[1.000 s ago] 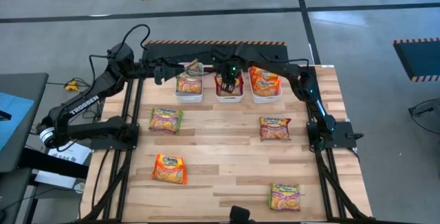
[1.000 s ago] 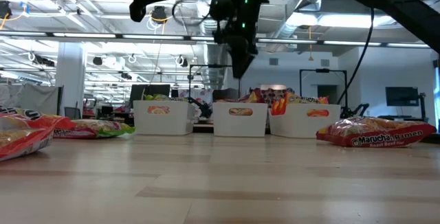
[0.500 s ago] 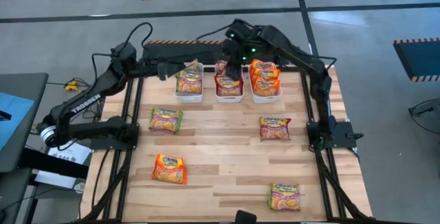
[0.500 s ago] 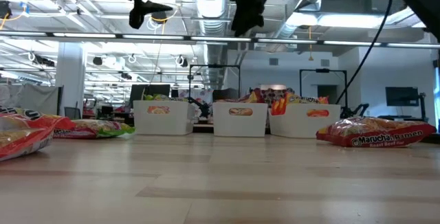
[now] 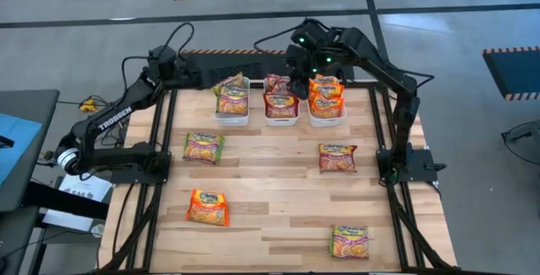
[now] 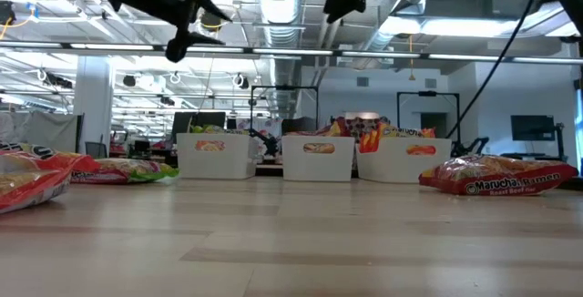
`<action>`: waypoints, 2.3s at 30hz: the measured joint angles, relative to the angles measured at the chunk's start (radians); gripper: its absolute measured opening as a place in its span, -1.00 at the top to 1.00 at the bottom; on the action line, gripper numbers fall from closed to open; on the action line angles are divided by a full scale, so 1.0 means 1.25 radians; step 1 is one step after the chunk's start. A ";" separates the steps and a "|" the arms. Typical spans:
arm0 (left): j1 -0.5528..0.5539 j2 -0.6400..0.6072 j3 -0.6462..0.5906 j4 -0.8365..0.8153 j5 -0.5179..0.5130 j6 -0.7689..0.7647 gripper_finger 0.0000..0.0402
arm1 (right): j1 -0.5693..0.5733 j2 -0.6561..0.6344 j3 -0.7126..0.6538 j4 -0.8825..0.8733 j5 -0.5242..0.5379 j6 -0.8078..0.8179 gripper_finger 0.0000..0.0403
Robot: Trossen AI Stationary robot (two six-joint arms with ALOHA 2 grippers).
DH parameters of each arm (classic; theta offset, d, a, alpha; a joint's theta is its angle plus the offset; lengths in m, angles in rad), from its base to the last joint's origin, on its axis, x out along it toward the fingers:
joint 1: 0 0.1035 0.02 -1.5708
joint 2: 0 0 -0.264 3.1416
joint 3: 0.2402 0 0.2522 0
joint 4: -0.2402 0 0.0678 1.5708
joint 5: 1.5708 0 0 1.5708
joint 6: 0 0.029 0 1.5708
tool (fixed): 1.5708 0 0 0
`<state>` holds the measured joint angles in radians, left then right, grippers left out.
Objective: Sort Maruchan noodles
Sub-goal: Put the green noodle pack into the left white bin
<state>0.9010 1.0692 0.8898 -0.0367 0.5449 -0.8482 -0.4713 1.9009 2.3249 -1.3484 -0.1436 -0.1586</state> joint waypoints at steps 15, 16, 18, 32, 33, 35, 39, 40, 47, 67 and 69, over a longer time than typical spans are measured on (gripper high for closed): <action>0.240 -0.070 0.000 -0.168 0.316 -0.043 -0.05 | -0.005 0.002 -0.001 -0.066 0.004 -0.008 0.03; 0.243 -0.072 0.000 -0.165 0.322 -0.044 -0.05 | -0.005 0.002 -0.001 -0.066 0.004 -0.008 0.03; 0.243 -0.072 0.013 -0.172 0.319 -0.041 -0.05 | -0.005 0.002 -0.001 -0.066 0.004 -0.008 0.03; 0.112 -0.043 0.487 -0.809 -0.358 0.363 -0.05 | -0.006 0.002 -0.001 -0.043 0.004 -0.026 0.03; 0.098 -0.037 0.512 -0.878 -0.416 0.387 -0.05 | -0.006 0.002 -0.001 -0.043 0.004 -0.026 0.03; 0.078 -0.029 0.539 -0.977 -0.453 0.405 -0.05 | -0.005 0.002 -0.001 -0.043 0.004 -0.026 0.03; 0.065 -0.029 0.518 -1.090 -0.383 0.371 -0.05 | -0.001 0.002 -0.001 -0.043 0.004 -0.026 0.03; 0.062 -0.031 0.501 -1.103 -0.361 0.363 -0.05 | 0.000 0.002 -0.001 -0.043 0.004 -0.026 0.03; 0.025 -0.034 0.295 -1.012 -0.249 0.335 -0.05 | 0.012 0.002 -0.001 -0.040 0.005 -0.026 0.03; -0.055 0.029 -0.010 -0.775 -0.259 0.368 -0.05 | 0.027 0.002 -0.001 -0.040 0.004 -0.027 0.03; -0.063 0.055 -0.011 -0.771 -0.277 0.389 -0.05 | 0.031 0.002 -0.001 -0.040 0.004 -0.027 0.03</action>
<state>0.8224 1.1377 0.8757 -1.0006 0.1985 -0.3623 -0.4325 1.9034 2.3241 -1.3980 -0.1382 -0.1921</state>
